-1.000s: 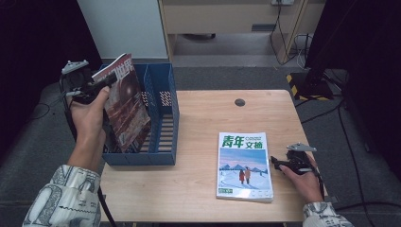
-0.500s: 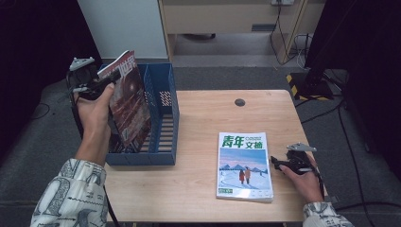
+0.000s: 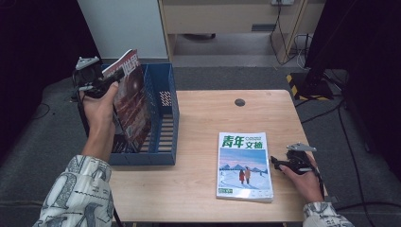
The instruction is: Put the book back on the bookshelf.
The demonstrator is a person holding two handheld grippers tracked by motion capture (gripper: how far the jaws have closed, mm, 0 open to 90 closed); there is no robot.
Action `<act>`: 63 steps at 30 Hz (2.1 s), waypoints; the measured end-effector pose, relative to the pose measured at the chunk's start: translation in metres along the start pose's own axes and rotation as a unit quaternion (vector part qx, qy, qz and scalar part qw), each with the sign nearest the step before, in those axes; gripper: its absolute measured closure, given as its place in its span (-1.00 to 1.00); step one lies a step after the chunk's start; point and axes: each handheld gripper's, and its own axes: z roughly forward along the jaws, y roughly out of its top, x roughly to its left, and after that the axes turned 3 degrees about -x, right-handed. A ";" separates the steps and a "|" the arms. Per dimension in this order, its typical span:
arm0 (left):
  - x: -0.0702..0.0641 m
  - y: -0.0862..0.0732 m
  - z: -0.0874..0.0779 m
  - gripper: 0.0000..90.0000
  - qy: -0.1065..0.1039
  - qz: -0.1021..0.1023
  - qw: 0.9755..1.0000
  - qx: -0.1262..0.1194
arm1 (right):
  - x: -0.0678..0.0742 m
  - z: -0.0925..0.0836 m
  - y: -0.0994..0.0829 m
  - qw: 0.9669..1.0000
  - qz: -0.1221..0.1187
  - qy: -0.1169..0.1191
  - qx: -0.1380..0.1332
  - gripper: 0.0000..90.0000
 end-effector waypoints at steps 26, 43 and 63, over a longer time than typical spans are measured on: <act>-0.013 -0.014 0.013 0.86 -0.016 0.002 1.000 0.007 | 0.000 0.000 0.000 1.000 0.000 0.001 0.000 -0.61; -0.016 -0.026 0.016 0.85 -0.029 0.005 1.000 0.005 | 0.000 0.000 0.000 1.000 0.000 0.001 0.000 -0.61; -0.015 -0.040 0.018 0.85 -0.029 0.006 1.000 0.005 | 0.000 0.000 0.000 1.000 0.002 0.001 0.001 -0.61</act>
